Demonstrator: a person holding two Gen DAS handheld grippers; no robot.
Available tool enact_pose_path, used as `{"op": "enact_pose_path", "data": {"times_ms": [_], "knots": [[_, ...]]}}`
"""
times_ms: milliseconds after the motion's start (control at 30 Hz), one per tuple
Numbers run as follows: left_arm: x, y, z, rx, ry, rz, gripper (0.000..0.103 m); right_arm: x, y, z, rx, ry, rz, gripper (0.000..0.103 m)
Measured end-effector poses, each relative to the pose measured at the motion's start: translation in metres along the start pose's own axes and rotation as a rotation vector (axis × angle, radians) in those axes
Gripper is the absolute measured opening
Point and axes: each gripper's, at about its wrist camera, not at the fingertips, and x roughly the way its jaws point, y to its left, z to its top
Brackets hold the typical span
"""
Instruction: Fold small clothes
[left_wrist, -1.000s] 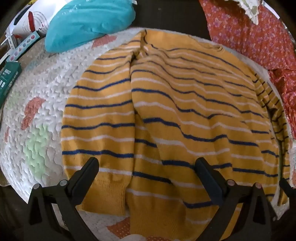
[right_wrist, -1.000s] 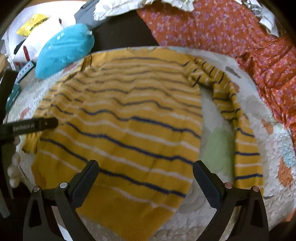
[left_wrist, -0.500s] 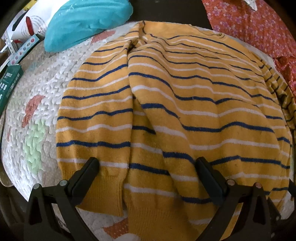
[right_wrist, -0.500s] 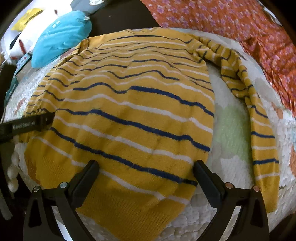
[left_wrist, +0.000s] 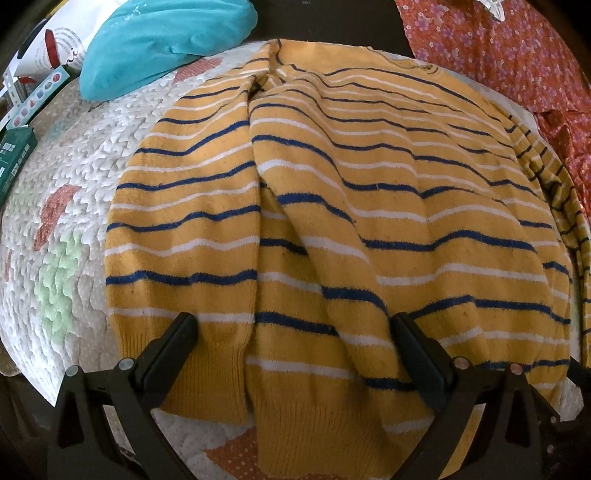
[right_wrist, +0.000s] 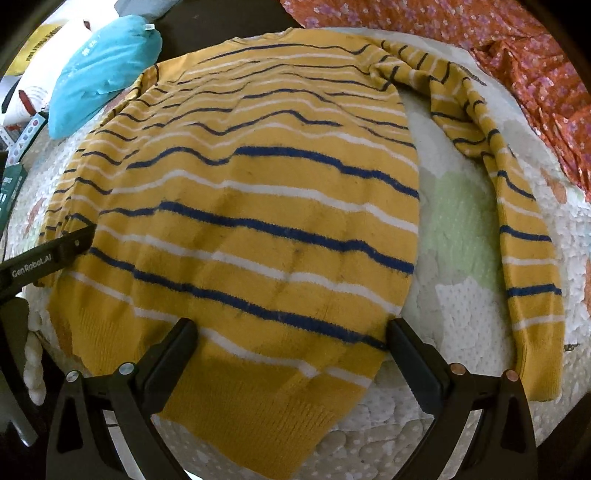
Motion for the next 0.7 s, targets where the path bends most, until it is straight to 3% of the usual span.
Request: {"op": "enact_pose_path", "data": {"times_ms": [467,700], "knots": [[-0.001,-0.007,-0.004,-0.007,-0.026,0.045,0.103,-0.004,0.003,-0.015,-0.061,-0.111,-0.007,0.103],[-0.001,-0.009,-0.006,-0.033,-0.030,0.062,0.103,-0.004,0.001,-0.016,-0.156,-0.075,0.029,0.103]]}}
